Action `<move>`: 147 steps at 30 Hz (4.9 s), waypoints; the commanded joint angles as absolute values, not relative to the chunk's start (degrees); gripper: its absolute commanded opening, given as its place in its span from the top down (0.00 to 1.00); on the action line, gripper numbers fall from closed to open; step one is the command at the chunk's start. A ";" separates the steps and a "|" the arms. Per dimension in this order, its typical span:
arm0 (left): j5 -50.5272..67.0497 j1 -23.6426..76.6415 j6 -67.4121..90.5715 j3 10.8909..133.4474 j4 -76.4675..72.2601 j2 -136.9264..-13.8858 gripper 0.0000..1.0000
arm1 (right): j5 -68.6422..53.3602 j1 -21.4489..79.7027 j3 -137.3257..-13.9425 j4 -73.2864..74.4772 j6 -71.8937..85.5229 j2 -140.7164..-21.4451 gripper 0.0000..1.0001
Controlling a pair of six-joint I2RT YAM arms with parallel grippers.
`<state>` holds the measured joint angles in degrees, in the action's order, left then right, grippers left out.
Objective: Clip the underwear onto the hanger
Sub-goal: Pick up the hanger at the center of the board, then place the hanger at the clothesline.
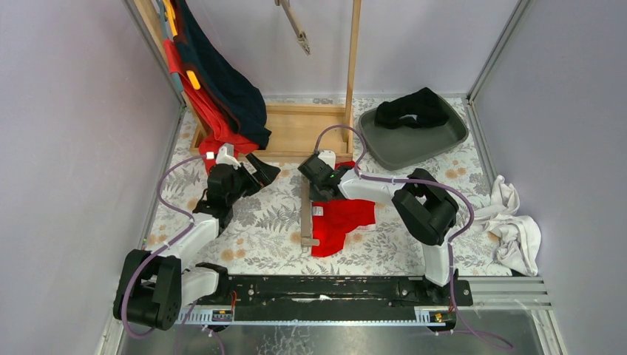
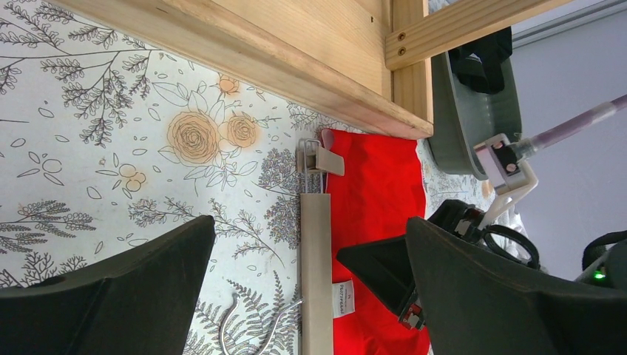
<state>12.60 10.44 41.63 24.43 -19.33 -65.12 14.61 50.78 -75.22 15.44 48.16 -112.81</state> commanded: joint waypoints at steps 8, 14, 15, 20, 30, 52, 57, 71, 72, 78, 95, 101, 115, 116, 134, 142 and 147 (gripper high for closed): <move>10.87 10.01 40.24 25.97 -18.46 -64.38 0.00 | 18.75 50.62 -75.25 19.54 41.26 -108.48 0.45; 11.02 10.04 40.32 25.91 -19.01 -65.01 0.00 | 23.28 50.62 -77.22 21.96 37.34 -108.35 0.42; 11.19 10.02 40.34 25.86 -19.20 -65.23 0.00 | 23.70 50.54 -78.01 22.39 36.57 -108.85 0.42; 11.33 9.98 40.34 25.70 -19.60 -65.74 0.00 | 24.54 50.36 -82.70 23.69 34.34 -113.32 0.42; 10.46 10.03 39.70 25.84 -18.78 -65.22 0.00 | 20.69 48.84 -84.31 22.71 35.68 -117.99 0.38; 8.57 9.79 39.28 25.88 -17.79 -64.69 0.00 | 3.78 44.63 -65.84 1.43 37.92 -109.09 1.00; 8.26 9.58 39.90 25.07 -18.37 -61.51 0.00 | -6.89 40.36 -46.26 -31.89 43.44 -96.45 1.00; 17.87 9.58 42.80 21.19 -32.15 -61.47 0.00 | -28.61 27.78 -38.97 -97.47 74.25 -114.58 1.00; 18.24 9.56 42.78 21.11 -32.77 -61.84 0.00 | -28.77 27.80 -39.74 -97.43 73.77 -115.18 1.00; 19.51 9.57 43.66 20.10 -36.82 -63.59 0.00 | -28.11 27.09 -41.38 -97.37 72.22 -113.82 1.00; 28.93 13.87 56.99 15.32 -78.76 -84.45 0.00 | -30.95 23.61 -50.52 -97.48 76.03 -109.95 1.00; 31.70 15.73 59.27 19.00 -92.15 -96.58 0.00 | -33.08 23.20 -52.23 -97.52 77.25 -109.27 1.00; 31.53 19.81 57.11 27.28 -92.28 -103.46 0.00 | -34.89 23.21 -52.81 -97.53 80.00 -106.42 1.00; 31.43 20.05 56.97 27.32 -92.29 -103.45 0.00 | -34.89 23.24 -52.91 -97.63 80.18 -106.21 1.00; 32.26 24.17 56.27 30.94 -92.64 -106.82 0.00 | -34.72 23.26 -53.68 -97.61 82.21 -103.42 1.00; 30.38 24.98 54.86 30.94 -92.64 -106.20 0.17 | -34.58 23.19 -53.31 -97.56 82.42 -102.92 1.00; 29.44 25.65 53.96 31.03 -92.72 -105.60 0.31 | -34.50 23.29 -52.81 -97.64 82.37 -102.67 1.00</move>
